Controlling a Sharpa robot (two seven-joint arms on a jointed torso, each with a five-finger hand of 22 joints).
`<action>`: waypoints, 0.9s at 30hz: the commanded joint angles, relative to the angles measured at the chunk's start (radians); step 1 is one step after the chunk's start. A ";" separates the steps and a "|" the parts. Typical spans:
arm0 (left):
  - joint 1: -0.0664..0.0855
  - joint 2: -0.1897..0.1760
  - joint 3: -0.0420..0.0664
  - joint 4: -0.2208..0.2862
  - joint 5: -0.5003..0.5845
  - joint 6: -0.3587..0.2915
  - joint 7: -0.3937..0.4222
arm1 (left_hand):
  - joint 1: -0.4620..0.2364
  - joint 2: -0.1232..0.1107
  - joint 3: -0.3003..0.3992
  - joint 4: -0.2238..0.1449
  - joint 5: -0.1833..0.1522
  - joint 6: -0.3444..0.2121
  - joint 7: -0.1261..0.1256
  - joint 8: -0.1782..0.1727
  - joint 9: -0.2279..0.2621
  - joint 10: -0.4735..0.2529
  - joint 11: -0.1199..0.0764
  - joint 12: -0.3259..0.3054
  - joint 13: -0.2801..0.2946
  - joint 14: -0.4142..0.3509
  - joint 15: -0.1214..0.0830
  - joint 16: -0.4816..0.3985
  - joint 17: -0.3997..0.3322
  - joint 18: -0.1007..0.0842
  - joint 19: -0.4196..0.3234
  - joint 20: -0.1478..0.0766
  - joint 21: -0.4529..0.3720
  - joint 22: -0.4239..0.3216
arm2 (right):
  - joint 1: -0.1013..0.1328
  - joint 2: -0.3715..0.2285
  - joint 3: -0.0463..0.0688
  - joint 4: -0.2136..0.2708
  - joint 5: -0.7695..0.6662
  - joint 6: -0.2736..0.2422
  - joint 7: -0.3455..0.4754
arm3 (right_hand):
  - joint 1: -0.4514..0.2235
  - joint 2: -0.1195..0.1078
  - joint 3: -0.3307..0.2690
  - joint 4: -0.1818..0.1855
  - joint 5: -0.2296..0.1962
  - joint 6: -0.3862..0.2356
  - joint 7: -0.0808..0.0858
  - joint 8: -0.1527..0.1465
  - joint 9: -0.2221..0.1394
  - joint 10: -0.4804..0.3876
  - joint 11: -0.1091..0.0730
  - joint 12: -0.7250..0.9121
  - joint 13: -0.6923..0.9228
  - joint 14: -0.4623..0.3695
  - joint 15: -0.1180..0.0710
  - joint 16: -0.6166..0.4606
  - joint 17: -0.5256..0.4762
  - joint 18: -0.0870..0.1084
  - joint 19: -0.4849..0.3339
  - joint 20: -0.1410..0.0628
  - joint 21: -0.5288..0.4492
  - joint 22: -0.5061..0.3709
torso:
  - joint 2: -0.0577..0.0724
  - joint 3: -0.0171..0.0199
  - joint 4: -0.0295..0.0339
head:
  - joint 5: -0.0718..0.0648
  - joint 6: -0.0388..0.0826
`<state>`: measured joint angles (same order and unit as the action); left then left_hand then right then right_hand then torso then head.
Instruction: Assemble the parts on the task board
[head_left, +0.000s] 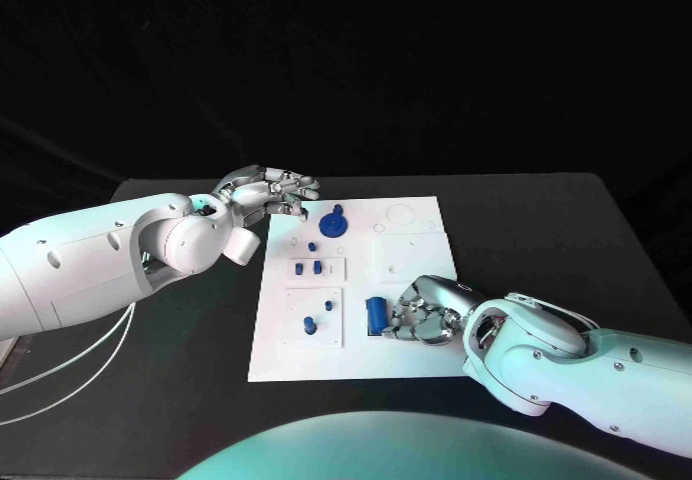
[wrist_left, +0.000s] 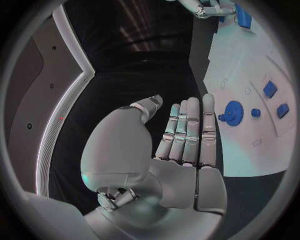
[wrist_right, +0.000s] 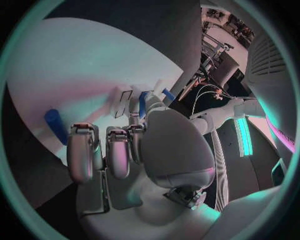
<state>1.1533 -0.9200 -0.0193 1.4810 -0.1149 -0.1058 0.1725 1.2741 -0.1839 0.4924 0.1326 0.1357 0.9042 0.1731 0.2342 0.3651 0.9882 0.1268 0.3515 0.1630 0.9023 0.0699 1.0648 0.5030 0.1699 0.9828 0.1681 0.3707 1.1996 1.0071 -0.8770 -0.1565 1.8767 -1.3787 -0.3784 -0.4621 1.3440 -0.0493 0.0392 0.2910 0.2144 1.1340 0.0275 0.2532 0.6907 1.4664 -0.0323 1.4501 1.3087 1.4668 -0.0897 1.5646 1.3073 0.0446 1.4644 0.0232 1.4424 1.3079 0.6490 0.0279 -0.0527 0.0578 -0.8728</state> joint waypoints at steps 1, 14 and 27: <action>0.001 0.001 0.001 0.003 -0.003 0.016 0.004 | 0.001 0.008 -0.008 0.000 0.004 -0.005 0.001 0.006 0.002 -0.007 0.002 -0.003 0.000 -0.009 0.001 -0.003 -0.001 0.007 -0.002 0.006 -0.003 -0.001 | 0.001 -0.001 0.001 -0.004 -0.019 0.011 -0.011 | -0.023 -0.006 0.006 0.000 -0.001 0.010 0.001 -0.005 0.000 0.054 -0.007 0.006 0.190 0.104 -0.005 0.006 0.263 -0.020 0.066 -0.006 0.002 0.230 | 0.000 -0.0001 -0.0006 | 0.003 0.000; 0.001 0.000 0.000 0.002 -0.004 0.016 0.003 | 0.001 0.008 -0.008 0.000 0.004 -0.005 0.001 0.006 0.002 -0.007 0.002 -0.003 0.000 -0.009 0.001 -0.003 -0.001 0.007 -0.002 0.006 -0.003 -0.001 | 0.001 -0.012 0.001 0.010 -0.007 0.045 0.015 | -0.140 -0.120 -0.004 0.002 -0.125 0.022 0.007 -0.003 0.013 0.052 -0.002 -0.002 0.187 0.104 0.000 0.006 0.263 -0.019 0.063 -0.001 -0.005 0.229 | 0.000 0.0000 -0.0007 | 0.003 0.000; 0.001 0.001 0.000 0.000 -0.004 0.017 0.005 | 0.003 0.009 -0.011 0.000 0.004 -0.006 0.002 0.007 0.002 -0.008 0.002 -0.002 0.001 -0.010 0.001 -0.006 -0.002 0.007 -0.002 0.006 -0.008 -0.003 | 0.006 -0.062 0.001 0.037 -0.009 -0.030 0.020 | -0.133 -0.101 0.016 0.001 -0.081 0.007 0.010 -0.011 0.015 0.049 0.000 -0.010 0.183 0.104 0.001 0.006 0.263 -0.018 0.062 -0.001 -0.009 0.227 | -0.001 0.0002 -0.0013 | 0.003 0.000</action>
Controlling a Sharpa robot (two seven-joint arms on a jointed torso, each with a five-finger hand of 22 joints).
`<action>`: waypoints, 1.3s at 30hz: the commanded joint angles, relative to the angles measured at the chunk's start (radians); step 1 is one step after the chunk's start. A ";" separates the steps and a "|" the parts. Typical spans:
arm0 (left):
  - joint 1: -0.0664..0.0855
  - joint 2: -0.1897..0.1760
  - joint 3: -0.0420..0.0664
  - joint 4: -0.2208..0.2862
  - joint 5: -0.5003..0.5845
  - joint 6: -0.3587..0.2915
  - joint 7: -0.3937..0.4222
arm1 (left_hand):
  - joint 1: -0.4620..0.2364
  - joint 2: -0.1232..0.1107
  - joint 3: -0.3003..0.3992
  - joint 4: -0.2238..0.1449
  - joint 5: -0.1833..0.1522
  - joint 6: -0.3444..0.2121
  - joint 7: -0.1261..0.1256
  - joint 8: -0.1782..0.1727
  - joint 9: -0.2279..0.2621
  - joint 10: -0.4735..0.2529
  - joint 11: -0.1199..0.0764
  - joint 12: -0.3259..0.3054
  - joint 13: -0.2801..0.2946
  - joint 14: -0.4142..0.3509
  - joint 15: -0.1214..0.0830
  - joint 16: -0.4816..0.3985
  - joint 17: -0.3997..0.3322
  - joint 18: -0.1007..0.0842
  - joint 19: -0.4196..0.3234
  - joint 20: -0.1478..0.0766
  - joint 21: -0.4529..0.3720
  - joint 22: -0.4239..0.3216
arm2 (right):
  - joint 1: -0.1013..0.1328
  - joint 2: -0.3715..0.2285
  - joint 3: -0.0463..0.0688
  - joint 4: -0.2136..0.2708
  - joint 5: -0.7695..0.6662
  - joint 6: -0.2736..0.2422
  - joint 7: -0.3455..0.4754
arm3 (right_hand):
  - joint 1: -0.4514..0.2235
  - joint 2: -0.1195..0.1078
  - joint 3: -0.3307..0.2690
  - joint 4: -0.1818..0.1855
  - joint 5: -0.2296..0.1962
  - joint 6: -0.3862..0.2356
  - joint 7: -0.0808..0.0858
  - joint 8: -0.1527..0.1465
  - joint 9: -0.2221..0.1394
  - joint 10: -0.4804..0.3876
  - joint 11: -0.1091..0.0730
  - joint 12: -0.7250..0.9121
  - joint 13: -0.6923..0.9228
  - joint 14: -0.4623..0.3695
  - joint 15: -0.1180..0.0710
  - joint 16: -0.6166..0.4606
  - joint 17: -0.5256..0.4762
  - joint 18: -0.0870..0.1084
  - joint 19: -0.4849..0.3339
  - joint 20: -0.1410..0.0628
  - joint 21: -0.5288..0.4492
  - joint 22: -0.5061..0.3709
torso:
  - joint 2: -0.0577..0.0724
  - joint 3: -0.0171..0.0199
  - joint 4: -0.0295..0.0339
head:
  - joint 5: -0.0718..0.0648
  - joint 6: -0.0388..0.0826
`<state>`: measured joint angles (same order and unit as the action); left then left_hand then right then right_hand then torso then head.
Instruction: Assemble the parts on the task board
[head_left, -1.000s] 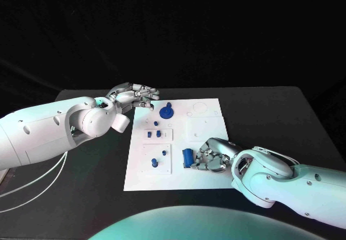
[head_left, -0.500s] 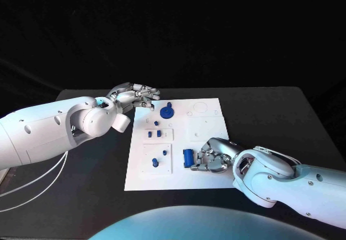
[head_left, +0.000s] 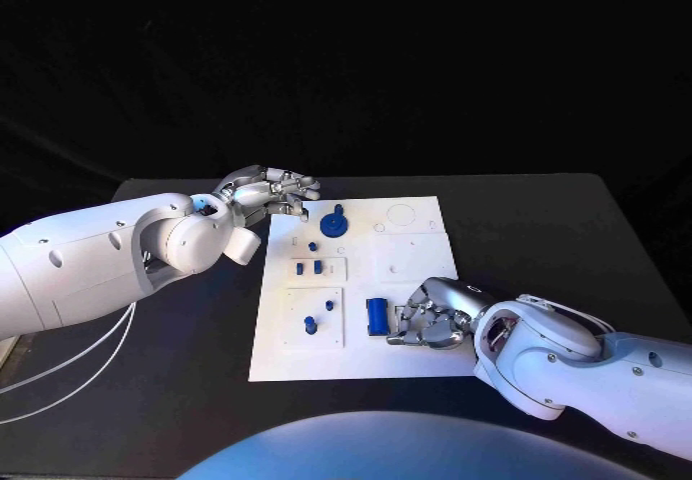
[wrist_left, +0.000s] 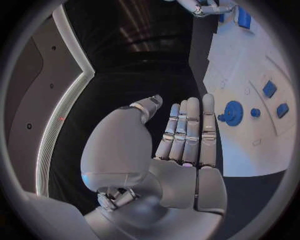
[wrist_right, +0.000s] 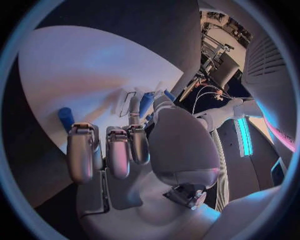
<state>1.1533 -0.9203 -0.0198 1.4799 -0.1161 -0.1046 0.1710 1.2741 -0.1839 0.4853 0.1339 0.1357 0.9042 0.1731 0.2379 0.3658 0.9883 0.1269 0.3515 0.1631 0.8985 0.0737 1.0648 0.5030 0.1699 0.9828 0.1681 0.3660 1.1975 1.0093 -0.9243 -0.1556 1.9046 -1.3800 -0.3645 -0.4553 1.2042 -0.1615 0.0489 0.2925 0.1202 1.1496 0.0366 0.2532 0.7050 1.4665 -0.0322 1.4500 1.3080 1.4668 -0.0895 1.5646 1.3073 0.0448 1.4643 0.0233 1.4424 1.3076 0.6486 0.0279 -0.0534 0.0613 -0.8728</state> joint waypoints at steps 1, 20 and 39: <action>0.001 0.002 0.000 0.001 -0.003 0.016 0.007 | 0.003 0.009 -0.004 -0.001 0.004 -0.006 0.002 0.003 0.001 -0.008 0.002 -0.002 0.001 -0.007 -0.003 -0.006 -0.002 0.007 -0.002 0.006 -0.004 -0.001 | 0.008 -0.025 0.000 0.014 -0.005 -0.060 0.017 | 0.012 0.010 0.010 -0.001 0.022 -0.017 0.004 -0.014 0.003 0.046 0.002 -0.016 0.180 0.104 0.002 0.006 0.263 -0.017 0.060 0.001 -0.014 0.226 | -0.001 0.0001 -0.0010 | -0.001 0.000; 0.000 0.002 -0.002 0.003 -0.002 0.020 0.030 | 0.004 0.006 -0.007 -0.001 0.004 -0.007 0.002 0.004 0.001 -0.008 0.002 -0.002 0.001 -0.007 -0.002 -0.007 -0.002 0.007 -0.002 0.007 -0.006 -0.002 | 0.047 -0.234 -0.002 0.033 -0.054 -0.101 -0.009 | 0.017 -0.013 0.003 0.001 -0.002 -0.103 0.037 -0.048 0.012 -0.011 0.032 -0.126 0.115 0.104 0.028 0.006 0.263 -0.005 0.038 0.023 -0.080 0.210 | 0.000 0.0004 -0.0026 | -0.048 0.012; 0.000 -0.002 -0.002 0.004 -0.002 0.025 0.025 | 0.004 0.006 -0.007 -0.001 0.004 -0.007 0.002 0.004 0.001 -0.008 0.002 -0.002 0.001 -0.007 -0.002 -0.007 -0.002 0.007 -0.002 0.007 -0.006 -0.002 | -0.013 -0.167 -0.003 -0.013 -0.104 -0.093 -0.051 | 0.044 0.007 0.019 -0.003 0.002 -0.080 0.028 -0.037 0.018 -0.003 0.025 -0.113 0.121 0.104 0.023 0.006 0.263 -0.007 0.042 0.022 -0.070 0.213 | 0.001 -0.0006 0.0020 | -0.037 0.013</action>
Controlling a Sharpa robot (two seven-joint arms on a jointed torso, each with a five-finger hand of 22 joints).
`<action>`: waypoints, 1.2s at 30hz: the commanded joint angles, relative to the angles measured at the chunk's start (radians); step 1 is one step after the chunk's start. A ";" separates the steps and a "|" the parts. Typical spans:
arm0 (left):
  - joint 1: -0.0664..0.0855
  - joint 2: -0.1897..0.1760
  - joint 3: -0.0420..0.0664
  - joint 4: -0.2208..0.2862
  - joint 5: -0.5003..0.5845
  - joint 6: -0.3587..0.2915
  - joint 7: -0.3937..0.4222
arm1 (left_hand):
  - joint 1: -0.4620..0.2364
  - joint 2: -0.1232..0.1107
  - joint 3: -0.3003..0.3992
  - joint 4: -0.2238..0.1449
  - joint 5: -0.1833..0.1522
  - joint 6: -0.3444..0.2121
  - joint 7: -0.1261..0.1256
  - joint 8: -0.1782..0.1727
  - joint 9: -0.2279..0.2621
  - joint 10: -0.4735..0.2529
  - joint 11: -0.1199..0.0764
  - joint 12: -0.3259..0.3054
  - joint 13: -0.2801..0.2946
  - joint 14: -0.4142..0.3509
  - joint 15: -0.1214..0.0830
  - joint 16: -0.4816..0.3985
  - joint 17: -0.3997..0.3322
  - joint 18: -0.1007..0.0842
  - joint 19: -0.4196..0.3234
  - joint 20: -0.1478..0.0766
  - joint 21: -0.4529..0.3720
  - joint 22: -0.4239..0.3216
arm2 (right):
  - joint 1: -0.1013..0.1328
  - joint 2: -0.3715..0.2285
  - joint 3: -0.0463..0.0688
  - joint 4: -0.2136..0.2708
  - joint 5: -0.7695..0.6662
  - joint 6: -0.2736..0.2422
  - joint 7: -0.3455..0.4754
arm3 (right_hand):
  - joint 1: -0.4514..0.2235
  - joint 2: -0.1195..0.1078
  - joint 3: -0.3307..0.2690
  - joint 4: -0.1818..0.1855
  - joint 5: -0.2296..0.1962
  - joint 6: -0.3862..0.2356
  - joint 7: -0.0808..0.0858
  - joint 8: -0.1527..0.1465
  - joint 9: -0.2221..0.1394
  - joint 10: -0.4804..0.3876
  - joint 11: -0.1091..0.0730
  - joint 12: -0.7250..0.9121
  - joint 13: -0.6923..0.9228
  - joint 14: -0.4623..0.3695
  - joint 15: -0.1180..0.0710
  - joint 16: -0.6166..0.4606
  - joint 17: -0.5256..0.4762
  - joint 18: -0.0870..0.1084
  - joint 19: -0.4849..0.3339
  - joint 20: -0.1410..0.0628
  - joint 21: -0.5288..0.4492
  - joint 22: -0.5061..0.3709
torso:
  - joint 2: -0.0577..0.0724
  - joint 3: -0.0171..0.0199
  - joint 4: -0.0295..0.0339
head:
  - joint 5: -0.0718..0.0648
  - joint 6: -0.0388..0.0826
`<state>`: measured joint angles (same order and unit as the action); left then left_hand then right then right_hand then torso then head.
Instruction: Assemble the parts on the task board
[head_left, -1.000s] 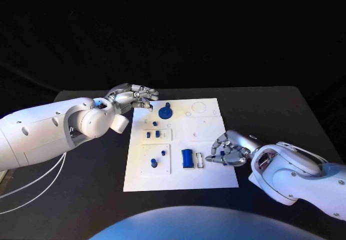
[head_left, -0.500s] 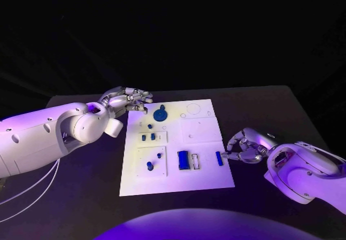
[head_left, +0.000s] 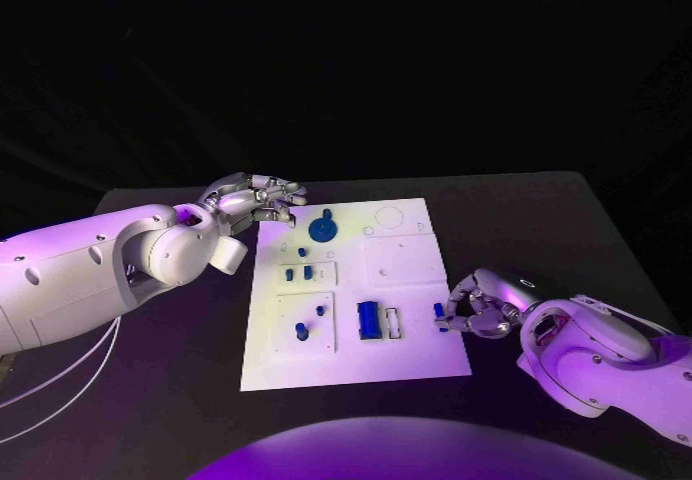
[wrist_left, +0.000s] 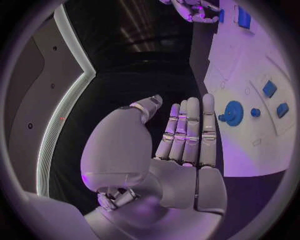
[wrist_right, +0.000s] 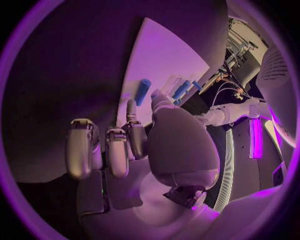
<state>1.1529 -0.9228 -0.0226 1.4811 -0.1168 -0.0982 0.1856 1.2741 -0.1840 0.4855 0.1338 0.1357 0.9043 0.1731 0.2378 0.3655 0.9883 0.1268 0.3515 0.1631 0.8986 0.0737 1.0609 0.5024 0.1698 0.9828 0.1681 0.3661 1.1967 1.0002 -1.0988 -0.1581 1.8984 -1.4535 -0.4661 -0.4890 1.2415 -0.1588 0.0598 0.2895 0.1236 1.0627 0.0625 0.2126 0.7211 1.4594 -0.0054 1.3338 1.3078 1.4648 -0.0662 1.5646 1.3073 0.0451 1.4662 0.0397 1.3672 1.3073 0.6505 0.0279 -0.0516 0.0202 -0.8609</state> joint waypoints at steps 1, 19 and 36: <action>0.000 0.001 0.001 0.003 -0.002 0.019 0.010 | 0.004 0.006 -0.009 0.000 0.004 -0.007 0.002 0.005 0.002 -0.007 0.002 -0.001 0.002 -0.008 -0.002 -0.004 -0.001 0.008 -0.002 0.007 -0.009 -0.002 | -0.005 0.011 0.000 -0.009 -0.031 0.009 -0.018 | 0.015 0.006 0.012 -0.001 -0.001 0.008 0.002 0.004 0.001 0.004 -0.002 0.004 0.122 0.106 -0.001 0.006 0.263 -0.007 0.041 0.005 0.005 0.213 | -0.001 -0.0009 -0.0002 | 0.005 0.001; 0.000 0.002 0.001 0.002 -0.002 0.019 0.008 | 0.005 0.007 -0.009 0.000 0.005 -0.007 0.002 0.005 0.002 -0.007 0.002 -0.001 0.002 -0.008 -0.002 -0.004 -0.001 0.008 -0.001 0.007 -0.009 -0.002 | -0.021 0.053 -0.001 -0.045 -0.076 0.097 -0.060 | 0.179 0.013 0.148 -0.011 -0.064 0.027 -0.007 -0.009 -0.014 0.008 -0.012 0.016 0.128 0.106 -0.009 0.006 0.263 -0.009 0.044 -0.006 0.011 0.215 | -0.002 -0.0008 -0.0002 | 0.006 0.003; 0.000 0.003 0.001 0.002 -0.002 0.019 0.008 | 0.005 0.008 -0.010 0.000 0.005 -0.008 0.002 0.005 0.002 -0.008 0.002 -0.001 0.002 -0.008 -0.002 -0.005 -0.001 0.008 -0.001 0.007 -0.011 -0.003 | -0.006 0.057 0.000 0.004 -0.042 -0.001 -0.093 | 0.115 -0.047 0.447 -0.055 0.055 0.043 -0.019 0.001 0.002 0.021 -0.023 0.036 0.140 0.106 -0.019 0.006 0.263 -0.013 0.051 -0.014 0.031 0.220 | -0.002 -0.0005 -0.0007 | 0.012 0.003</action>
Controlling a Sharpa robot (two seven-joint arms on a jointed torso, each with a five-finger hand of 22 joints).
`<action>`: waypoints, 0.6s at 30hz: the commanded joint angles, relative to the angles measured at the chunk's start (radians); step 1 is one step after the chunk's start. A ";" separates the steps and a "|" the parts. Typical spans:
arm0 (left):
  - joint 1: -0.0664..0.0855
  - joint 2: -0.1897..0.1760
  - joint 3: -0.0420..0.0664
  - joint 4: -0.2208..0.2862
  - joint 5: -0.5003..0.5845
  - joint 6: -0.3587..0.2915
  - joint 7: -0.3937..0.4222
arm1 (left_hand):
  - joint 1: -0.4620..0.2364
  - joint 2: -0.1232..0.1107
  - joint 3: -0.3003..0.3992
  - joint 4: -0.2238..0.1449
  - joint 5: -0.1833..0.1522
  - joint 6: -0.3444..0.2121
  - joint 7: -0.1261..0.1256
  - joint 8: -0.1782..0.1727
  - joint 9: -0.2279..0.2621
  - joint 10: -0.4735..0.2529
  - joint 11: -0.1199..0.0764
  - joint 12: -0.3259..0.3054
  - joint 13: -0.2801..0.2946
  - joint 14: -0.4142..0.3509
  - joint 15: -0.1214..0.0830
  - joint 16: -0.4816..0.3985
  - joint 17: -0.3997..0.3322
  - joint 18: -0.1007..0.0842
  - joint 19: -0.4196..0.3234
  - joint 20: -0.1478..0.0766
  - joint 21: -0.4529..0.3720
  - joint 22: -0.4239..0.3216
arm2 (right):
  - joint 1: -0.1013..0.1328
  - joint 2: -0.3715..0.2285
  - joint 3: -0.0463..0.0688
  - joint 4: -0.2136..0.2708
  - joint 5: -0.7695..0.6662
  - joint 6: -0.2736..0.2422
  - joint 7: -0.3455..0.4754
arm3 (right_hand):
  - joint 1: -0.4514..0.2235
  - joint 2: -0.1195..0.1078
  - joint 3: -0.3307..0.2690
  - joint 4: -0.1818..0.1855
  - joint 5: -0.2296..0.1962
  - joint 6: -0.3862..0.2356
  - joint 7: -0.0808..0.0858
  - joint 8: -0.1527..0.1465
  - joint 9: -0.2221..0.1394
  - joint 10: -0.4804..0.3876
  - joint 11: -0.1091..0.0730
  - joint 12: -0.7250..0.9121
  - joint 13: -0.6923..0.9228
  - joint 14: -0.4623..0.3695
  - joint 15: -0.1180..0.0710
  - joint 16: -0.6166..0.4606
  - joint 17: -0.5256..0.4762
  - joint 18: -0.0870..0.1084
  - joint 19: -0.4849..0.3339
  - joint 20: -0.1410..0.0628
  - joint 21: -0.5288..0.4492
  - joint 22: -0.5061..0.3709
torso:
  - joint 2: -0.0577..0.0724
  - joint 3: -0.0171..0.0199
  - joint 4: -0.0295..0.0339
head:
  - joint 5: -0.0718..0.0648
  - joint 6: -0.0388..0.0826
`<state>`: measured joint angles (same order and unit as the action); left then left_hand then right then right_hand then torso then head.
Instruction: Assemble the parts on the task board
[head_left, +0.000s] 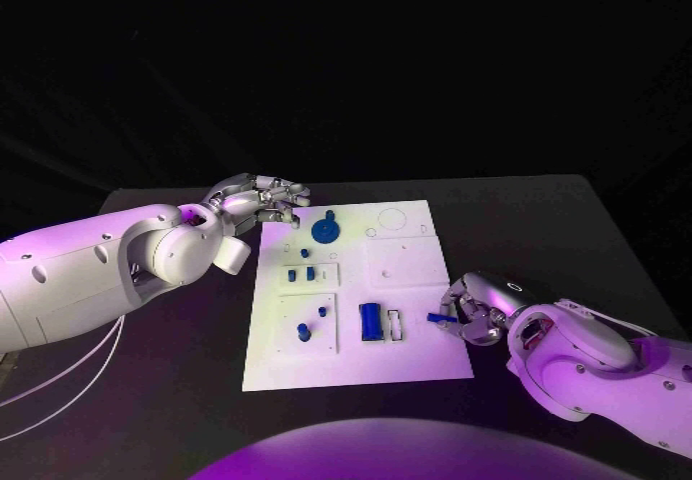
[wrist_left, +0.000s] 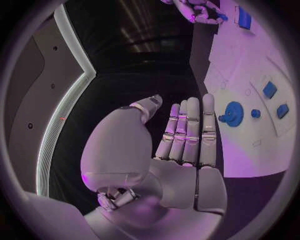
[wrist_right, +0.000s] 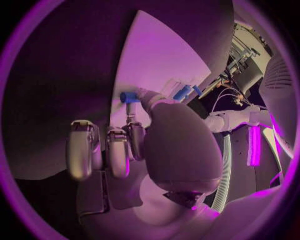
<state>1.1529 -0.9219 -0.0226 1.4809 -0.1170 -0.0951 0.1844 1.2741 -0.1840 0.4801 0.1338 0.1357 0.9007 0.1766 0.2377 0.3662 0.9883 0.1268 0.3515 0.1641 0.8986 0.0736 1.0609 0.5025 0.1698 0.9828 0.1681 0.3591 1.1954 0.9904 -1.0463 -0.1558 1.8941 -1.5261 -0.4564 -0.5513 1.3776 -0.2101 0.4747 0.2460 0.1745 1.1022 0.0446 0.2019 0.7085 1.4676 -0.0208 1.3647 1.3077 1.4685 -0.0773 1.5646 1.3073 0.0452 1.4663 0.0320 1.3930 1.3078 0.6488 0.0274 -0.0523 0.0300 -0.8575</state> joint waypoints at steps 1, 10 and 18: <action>0.000 0.003 0.001 0.002 -0.001 0.016 0.010 | 0.005 0.008 -0.005 0.000 0.005 -0.005 -0.001 0.005 0.001 -0.008 0.002 -0.001 0.001 -0.008 -0.002 -0.005 -0.002 0.008 -0.001 0.007 -0.004 -0.002 | 0.006 0.006 -0.002 0.013 0.038 -0.017 -0.029 | -0.033 0.004 0.057 -0.020 0.006 0.002 -0.002 0.014 0.020 0.014 -0.008 0.007 0.141 0.102 -0.007 0.006 0.263 -0.013 0.052 -0.006 0.007 0.220 | 0.000 0.0000 -0.0001 | 0.002 0.000; 0.000 0.004 0.001 0.002 -0.001 0.018 0.011 | 0.008 0.010 -0.005 0.000 0.006 -0.005 -0.002 0.006 0.001 -0.009 0.003 0.000 0.001 -0.008 -0.002 -0.005 -0.002 0.008 0.000 0.007 -0.006 -0.002 | 0.020 0.043 -0.002 0.042 0.105 -0.053 -0.013 | -0.126 -0.012 0.150 -0.069 0.037 -0.010 0.001 0.029 0.046 0.019 -0.005 0.016 0.146 0.102 -0.006 0.006 0.263 -0.015 0.055 -0.005 0.017 0.223 | 0.000 0.0000 0.0013 | 0.007 -0.003; 0.000 0.005 0.001 0.002 -0.001 0.022 0.012 | 0.008 0.010 -0.005 0.000 0.006 -0.004 -0.002 0.006 0.001 -0.009 0.003 0.000 0.002 -0.008 -0.002 -0.006 -0.002 0.008 0.000 0.007 -0.007 -0.003 | 0.018 0.085 -0.002 0.033 0.149 -0.047 -0.006 | -0.163 -0.014 0.165 -0.075 0.037 -0.012 0.002 0.032 0.051 0.021 -0.005 0.020 0.149 0.102 -0.006 0.006 0.263 -0.015 0.056 -0.004 0.019 0.223 | 0.001 -0.0005 0.0001 | 0.009 -0.004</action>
<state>1.1529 -0.9196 -0.0226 1.4806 -0.1171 -0.0926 0.1845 1.2793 -0.1788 0.4801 0.1338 0.1357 0.9007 0.1766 0.2377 0.3660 0.9847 0.1305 0.3515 0.1640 0.8986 0.0736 1.0609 0.5026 0.1699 0.9828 0.1681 0.3591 1.1939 1.0100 -0.9636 -0.1576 1.9296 -1.4174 -0.4995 -0.5622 1.2208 -0.2240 0.6313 0.1711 0.2097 1.0970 0.0495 0.2077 0.7125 1.4676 -0.0207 1.3804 1.3077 1.4684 -0.0773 1.5646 1.3073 0.0452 1.4663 0.0321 1.4076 1.3076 0.6492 0.0269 -0.0522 0.0389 -0.8609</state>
